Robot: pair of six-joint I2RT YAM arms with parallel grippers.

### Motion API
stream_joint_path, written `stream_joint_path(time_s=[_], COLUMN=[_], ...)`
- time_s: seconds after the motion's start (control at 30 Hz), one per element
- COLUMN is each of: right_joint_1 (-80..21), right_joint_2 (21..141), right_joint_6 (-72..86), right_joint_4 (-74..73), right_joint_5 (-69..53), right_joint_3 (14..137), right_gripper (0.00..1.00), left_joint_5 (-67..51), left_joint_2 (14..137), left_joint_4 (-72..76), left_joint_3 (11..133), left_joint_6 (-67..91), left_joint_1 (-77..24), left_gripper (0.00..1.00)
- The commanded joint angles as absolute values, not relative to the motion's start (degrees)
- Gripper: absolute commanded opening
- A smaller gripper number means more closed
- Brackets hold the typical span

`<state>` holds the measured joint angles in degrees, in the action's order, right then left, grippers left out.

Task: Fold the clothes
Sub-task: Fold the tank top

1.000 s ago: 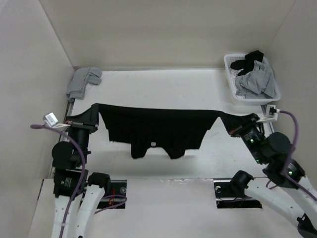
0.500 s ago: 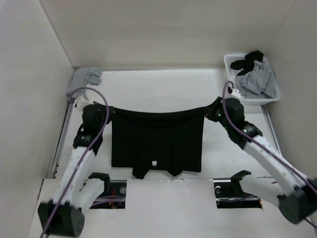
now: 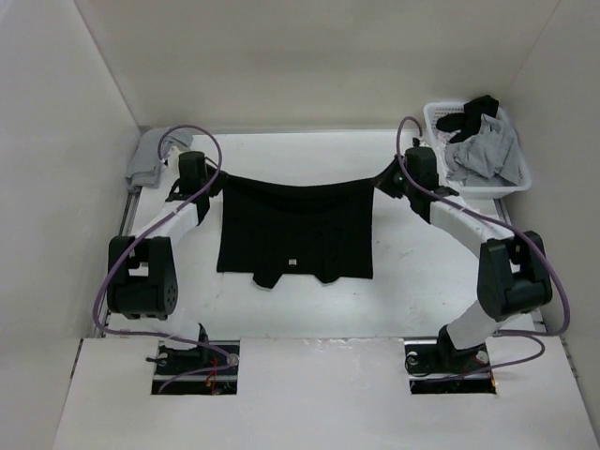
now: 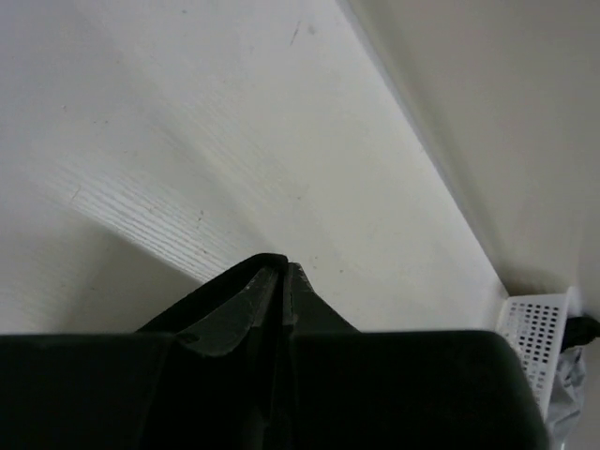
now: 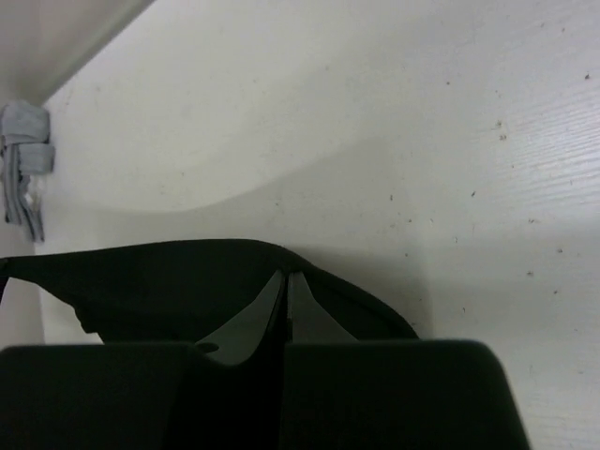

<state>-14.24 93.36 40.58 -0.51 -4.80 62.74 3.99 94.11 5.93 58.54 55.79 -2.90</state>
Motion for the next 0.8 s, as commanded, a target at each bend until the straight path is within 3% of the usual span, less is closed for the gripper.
stream_joint_path(time_s=[0.0, 0.23, 0.5, 0.77], right_joint_1=[-14.1, -17.44, -21.48, -29.83], right_joint_2=[86.86, 67.97, 49.77, 43.86], right_joint_6=[41.04, 42.27, 44.91, 53.43], right_joint_4=[4.91, 7.21, -0.08, -6.59], right_joint_5=[-5.19, -1.5, 0.7, 3.6], right_joint_3=[57.86, 37.99, 24.1, 16.96], right_gripper=[0.0, 0.0, 0.0, 0.0], left_joint_5=[3.69, 2.73, -2.45, -4.83], left_joint_2=[85.71, 68.41, 46.26, 29.9], left_joint_4=[13.44, 17.75, 9.77, -3.06], left_joint_3=[53.64, 33.43, 19.61, 10.21], left_joint_6=[56.77, 58.71, 58.19, 57.92], left_joint_1=[-2.85, -1.19, 2.95, 3.82], left_gripper=[0.0, 0.0, 0.01, 0.03])
